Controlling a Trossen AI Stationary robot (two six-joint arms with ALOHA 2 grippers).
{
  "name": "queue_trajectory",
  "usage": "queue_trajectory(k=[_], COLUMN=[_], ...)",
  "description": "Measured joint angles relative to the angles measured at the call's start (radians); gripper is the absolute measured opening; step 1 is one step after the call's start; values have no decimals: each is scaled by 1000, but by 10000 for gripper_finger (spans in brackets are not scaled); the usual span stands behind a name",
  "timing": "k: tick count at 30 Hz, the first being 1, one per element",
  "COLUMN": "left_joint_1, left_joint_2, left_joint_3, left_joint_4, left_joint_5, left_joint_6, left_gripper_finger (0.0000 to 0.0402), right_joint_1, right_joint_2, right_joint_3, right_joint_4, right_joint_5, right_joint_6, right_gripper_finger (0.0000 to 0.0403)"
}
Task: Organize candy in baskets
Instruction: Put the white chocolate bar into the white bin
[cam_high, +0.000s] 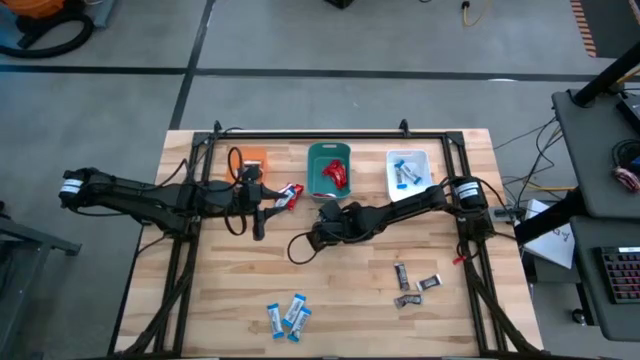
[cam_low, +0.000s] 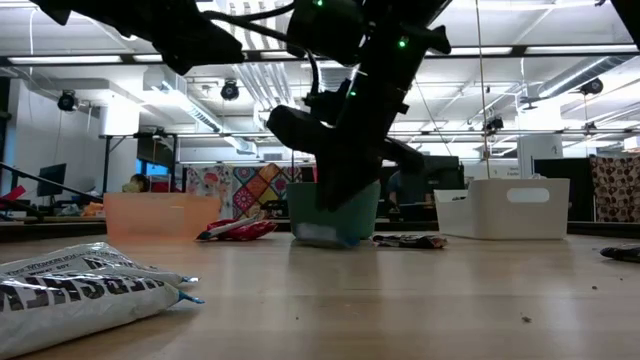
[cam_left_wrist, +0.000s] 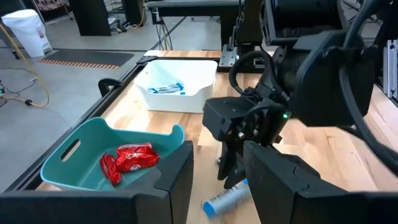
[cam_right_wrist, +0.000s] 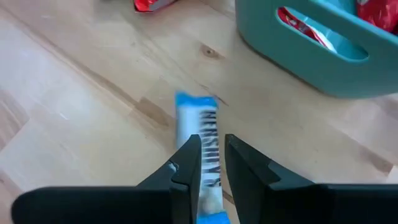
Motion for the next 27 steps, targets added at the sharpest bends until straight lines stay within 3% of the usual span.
queue_trajectory(k=[8,12,18,23,27], left_joint_1=[0,0,0,0,0], left_joint_2=[0,0,0,0,0], left_joint_3=[0,0,0,0,0], left_joint_4=[-19,-27,-34,-43,-43], left_joint_5=[0,0,0,0,0], left_joint_6=[-15,-20,-21,-27,-27], left_gripper_finger=[126,126,126,126,126], right_joint_1=[2,6,1,19,46], right_joint_2=[-2,-2,-2,-7,-9], right_joint_3=[0,0,-1,-62,-164], right_joint_4=[16,17,19,80,284], right_joint_5=[2,-41,-147,-48,-28], right_joint_6=[-68,-155,-294,-503,-543], right_gripper_finger=[16,22,99,180,223])
